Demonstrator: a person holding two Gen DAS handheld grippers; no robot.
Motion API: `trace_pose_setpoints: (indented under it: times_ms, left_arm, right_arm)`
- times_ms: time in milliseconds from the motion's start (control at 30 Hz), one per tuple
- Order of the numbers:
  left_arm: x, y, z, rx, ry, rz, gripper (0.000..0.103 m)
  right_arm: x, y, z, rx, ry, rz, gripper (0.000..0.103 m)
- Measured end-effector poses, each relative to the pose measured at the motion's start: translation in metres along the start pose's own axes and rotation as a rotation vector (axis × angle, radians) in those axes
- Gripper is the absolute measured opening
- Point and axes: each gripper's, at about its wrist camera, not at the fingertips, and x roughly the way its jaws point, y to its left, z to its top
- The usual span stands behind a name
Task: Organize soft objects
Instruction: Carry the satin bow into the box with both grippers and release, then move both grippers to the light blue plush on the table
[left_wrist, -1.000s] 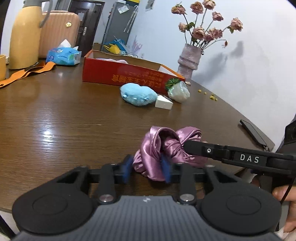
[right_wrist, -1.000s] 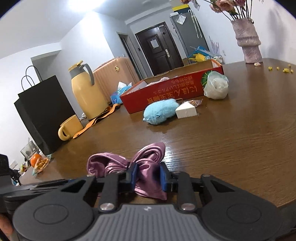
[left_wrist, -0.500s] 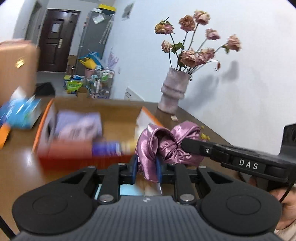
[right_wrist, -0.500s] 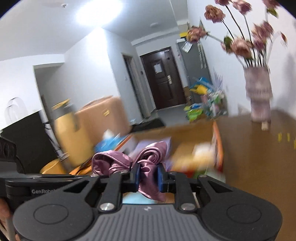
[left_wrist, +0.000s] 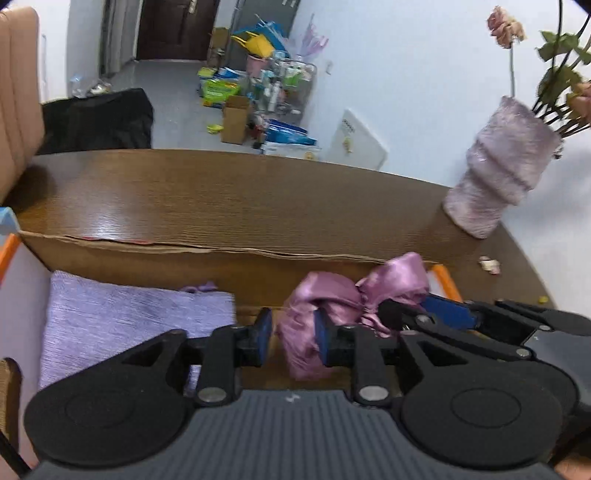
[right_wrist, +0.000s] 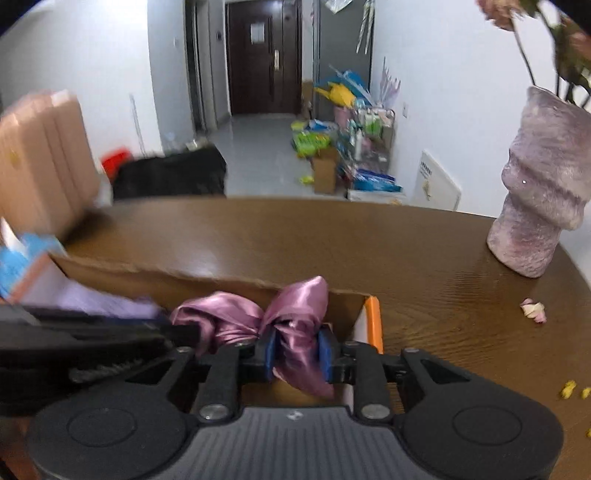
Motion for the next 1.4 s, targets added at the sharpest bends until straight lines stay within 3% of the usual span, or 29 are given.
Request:
trace_pose_setpoints:
  times_ms: [100,233,467,633,800,900,1067,1233,1400]
  left_arm:
    - [-0.008,0.004,-0.002,-0.012,-0.021,-0.019,0.043]
    - [-0.036,0.007,0.0,0.021,-0.042,-0.01,0.045]
    - [-0.155,0.004,0.008,0.117,-0.184,0.032,0.061]
    - [-0.246,0.005,-0.005,0.151,-0.303,0.073,0.072]
    - [-0.297,-0.005,-0.03,0.183,-0.376,0.113,0.08]
    - [-0.32,-0.006,-0.071,0.227,-0.467,0.155,0.087]
    - [-0.347,-0.001,-0.17,0.293,-0.595,0.178,0.098]
    - [-0.371,0.017,-0.273,0.316,-0.626,0.158,0.099]
    - [-0.389,0.032,-0.358,0.258,-0.608,0.132,0.102]
  right_arm:
    - [0.002,0.003,-0.001,-0.013,0.005,-0.023,0.03]
    - [-0.02,0.004,0.003,-0.012,-0.007,-0.012,0.053]
    - [-0.138,-0.006,0.019,-0.006,-0.141,-0.019,0.056]
    - [-0.23,-0.01,0.015,-0.022,-0.248,-0.033,0.068]
    - [-0.281,-0.005,-0.004,-0.008,-0.322,-0.005,0.07]
    - [-0.307,0.0,-0.036,0.011,-0.415,0.042,0.077]
    - [-0.347,0.015,-0.132,0.017,-0.538,0.091,0.083]
    - [-0.377,0.036,-0.239,-0.011,-0.609,0.115,0.087]
    - [-0.393,0.057,-0.321,0.009,-0.577,0.108,0.088]
